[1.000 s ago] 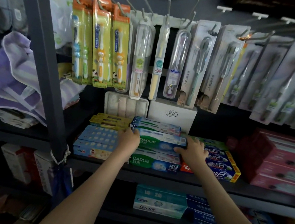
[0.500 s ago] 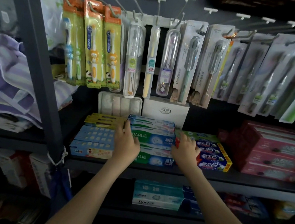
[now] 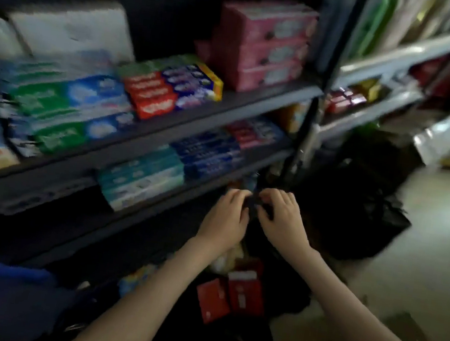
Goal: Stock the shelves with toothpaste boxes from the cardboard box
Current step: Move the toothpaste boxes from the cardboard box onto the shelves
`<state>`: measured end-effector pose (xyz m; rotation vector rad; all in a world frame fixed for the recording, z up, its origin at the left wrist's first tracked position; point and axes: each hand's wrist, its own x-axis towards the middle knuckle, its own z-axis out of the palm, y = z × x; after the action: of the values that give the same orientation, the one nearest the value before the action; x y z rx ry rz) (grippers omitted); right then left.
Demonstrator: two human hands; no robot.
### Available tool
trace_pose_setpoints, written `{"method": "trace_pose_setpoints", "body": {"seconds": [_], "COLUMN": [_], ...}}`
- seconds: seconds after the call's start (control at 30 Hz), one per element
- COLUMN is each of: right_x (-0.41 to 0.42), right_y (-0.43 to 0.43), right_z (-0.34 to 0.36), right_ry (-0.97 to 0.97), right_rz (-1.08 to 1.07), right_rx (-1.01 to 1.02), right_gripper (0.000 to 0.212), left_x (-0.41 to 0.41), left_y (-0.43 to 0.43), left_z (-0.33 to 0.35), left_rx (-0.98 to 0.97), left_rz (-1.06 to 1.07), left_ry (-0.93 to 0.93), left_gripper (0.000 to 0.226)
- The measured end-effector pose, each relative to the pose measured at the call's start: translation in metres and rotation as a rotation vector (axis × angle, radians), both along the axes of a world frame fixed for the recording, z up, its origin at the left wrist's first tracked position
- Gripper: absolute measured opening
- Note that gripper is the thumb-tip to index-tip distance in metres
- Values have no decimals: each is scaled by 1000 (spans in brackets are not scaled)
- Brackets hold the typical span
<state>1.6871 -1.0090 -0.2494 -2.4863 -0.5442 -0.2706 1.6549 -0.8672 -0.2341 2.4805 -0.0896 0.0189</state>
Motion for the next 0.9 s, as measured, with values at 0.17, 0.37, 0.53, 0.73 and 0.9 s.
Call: {"method": "trace_pose_setpoints", "body": {"seconds": [0.17,0.37,0.53,0.73,0.9], "right_x": [-58,-157,-248,-339,-373], "right_y": [-135,-259,-319,-343,-340], "right_z": [-70,-177,-288,-407,-487], "right_ry": [246,551,884,1196,1325], "right_rz": [-311,-604,-792,-831,-803], "right_rx": [-37,-15,48,84,80], "right_gripper": [27,36,53,74,82], "left_x": [-7,-48,-97,-157,-178], "left_y": [-108,-217,-282,-318,-315], "left_z": [-63,-164,-281,-412,-496], "left_rx": [-5,70,184,448,772], "left_rz": [-273,-501,-645,-860,-1032], "left_ry": [186,418,610,780,784], "left_gripper": [38,40,51,95,123]}}
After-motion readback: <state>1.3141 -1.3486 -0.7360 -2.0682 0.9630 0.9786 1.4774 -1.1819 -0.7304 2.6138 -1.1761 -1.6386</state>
